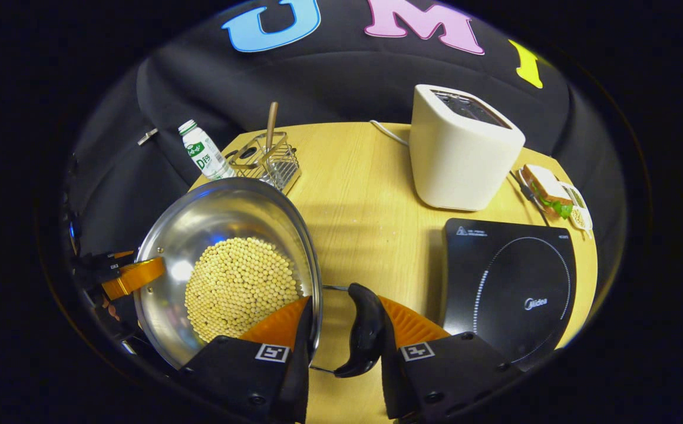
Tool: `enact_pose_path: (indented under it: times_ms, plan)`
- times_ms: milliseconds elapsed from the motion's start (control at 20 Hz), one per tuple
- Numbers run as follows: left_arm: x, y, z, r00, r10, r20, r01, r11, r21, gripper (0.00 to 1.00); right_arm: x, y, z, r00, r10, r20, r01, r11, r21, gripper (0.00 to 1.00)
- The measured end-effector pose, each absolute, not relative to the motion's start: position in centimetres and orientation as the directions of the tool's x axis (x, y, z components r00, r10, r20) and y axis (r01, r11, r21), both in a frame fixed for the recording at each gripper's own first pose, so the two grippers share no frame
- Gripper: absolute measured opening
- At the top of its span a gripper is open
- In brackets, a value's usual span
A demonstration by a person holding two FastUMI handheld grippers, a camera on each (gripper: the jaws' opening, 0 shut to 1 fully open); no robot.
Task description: First push the handle of the pot to place it horizontally, then grasp the pot with both hands and set it on the induction cooktop.
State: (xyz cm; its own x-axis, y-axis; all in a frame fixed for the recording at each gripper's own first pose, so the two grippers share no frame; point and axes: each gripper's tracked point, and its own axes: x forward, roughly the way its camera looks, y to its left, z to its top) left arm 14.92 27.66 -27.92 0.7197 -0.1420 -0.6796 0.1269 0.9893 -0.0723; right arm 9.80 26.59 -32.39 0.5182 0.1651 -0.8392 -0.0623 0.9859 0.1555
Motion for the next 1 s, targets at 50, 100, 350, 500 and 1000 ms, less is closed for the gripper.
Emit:
enact_pose_path:
  times_ms: [50, 100, 350, 500, 1000]
  plan:
    - [14.7, 26.9, -27.4, 0.721, -0.145, -0.678, 0.128, 0.989, -0.076, 0.55, 9.6, 25.8, -31.9, 0.518, 0.164, -0.840, -0.061, 0.986, 0.155, 0.53]
    - [14.4, 26.1, -26.9, 0.721, -0.148, -0.677, 0.132, 0.988, -0.075, 0.55, 9.3, 25.0, -31.6, 0.518, 0.163, -0.839, -0.059, 0.986, 0.155, 0.53]
    - [13.4, 21.4, -24.9, 0.717, -0.163, -0.678, 0.149, 0.986, -0.079, 0.55, 7.9, 20.3, -29.9, 0.521, 0.158, -0.839, -0.039, 0.986, 0.161, 0.53]
    - [13.1, 18.1, -23.9, 0.713, -0.175, -0.679, 0.163, 0.983, -0.082, 0.54, 7.2, 16.9, -29.2, 0.518, 0.156, -0.841, -0.024, 0.985, 0.168, 0.53]
    - [13.8, 5.3, -22.4, 0.695, -0.230, -0.682, 0.218, 0.970, -0.105, 0.55, 6.5, 4.3, -28.3, 0.521, 0.118, -0.845, 0.020, 0.988, 0.150, 0.53]
